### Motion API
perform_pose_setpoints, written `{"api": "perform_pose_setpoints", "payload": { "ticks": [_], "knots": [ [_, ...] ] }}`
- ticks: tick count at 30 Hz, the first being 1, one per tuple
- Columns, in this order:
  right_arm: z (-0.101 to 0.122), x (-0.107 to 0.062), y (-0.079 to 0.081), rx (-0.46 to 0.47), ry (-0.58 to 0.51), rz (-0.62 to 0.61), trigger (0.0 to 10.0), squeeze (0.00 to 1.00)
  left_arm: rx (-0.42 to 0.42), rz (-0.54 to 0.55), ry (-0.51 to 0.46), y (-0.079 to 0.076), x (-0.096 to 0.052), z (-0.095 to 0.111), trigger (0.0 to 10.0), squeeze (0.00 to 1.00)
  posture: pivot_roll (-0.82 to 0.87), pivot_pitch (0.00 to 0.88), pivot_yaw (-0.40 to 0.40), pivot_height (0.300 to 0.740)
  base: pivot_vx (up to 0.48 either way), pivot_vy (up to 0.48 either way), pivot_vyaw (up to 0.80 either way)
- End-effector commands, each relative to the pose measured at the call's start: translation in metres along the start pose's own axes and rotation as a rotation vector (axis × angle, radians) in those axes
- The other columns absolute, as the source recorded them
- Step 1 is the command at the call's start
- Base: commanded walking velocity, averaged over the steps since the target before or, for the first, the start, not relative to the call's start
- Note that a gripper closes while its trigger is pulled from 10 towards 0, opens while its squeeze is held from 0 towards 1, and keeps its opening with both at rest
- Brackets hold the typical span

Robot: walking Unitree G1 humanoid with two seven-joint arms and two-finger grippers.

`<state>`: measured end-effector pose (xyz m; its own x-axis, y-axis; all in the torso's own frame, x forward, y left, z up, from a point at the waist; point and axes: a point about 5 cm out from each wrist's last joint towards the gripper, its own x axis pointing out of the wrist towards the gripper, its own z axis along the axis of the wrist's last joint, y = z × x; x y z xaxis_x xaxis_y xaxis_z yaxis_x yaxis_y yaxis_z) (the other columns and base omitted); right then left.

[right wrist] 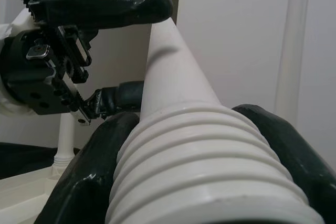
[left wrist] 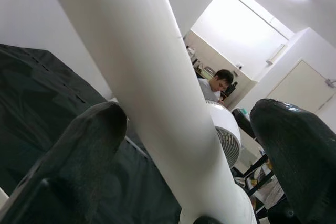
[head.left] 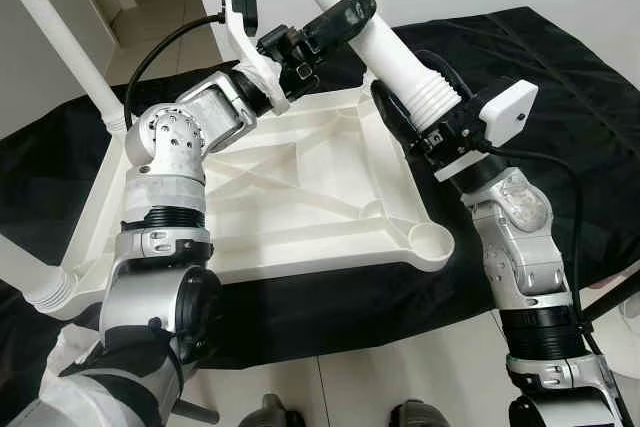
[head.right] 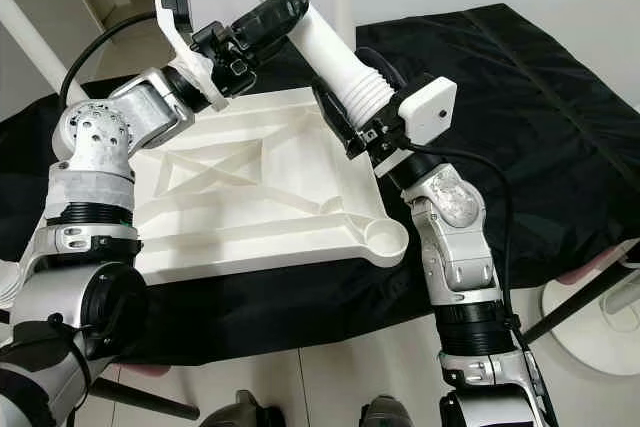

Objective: Building children table

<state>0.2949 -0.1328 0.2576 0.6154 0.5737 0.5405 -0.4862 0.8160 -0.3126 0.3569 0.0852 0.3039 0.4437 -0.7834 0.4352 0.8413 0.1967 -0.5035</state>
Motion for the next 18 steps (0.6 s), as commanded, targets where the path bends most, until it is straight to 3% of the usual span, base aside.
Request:
{"api": "perform_pose_setpoints", "payload": {
  "ticks": [1, 5, 15, 16, 18],
  "knots": [
    [-0.004, -0.001, 0.009, 0.011, 0.018, 0.043, 10.0, 0.00, -0.023, -0.110, -0.001, -0.006, 0.004, 0.002, 10.0, 0.00, -0.17, 0.014, 0.141, 0.740, 0.000, 0.000, 0.00],
    [-0.013, -0.010, 0.022, 0.014, 0.064, 0.091, 10.0, 0.00, -0.061, -0.064, -0.019, -0.001, 0.011, 0.006, 10.0, 0.00, -0.18, 0.012, 0.145, 0.740, 0.000, 0.000, 0.00],
    [-0.023, -0.024, 0.027, 0.017, 0.123, 0.081, 10.0, 0.00, -0.063, 0.084, -0.056, 0.017, 0.010, 0.021, 10.0, 0.00, -0.19, 0.007, 0.155, 0.740, 0.000, 0.000, 0.00],
    [-0.024, -0.025, 0.027, 0.019, 0.128, 0.076, 10.0, 0.00, -0.051, 0.118, -0.047, 0.021, 0.009, 0.020, 5.2, 0.00, -0.19, 0.004, 0.155, 0.740, 0.000, 0.000, 0.00],
    [-0.024, -0.025, 0.027, 0.019, 0.128, 0.076, 10.0, 0.00, -0.051, 0.118, -0.047, 0.021, 0.009, 0.020, 5.2, 0.00, -0.19, 0.004, 0.155, 0.740, 0.000, 0.000, 0.00]
  ]
}}
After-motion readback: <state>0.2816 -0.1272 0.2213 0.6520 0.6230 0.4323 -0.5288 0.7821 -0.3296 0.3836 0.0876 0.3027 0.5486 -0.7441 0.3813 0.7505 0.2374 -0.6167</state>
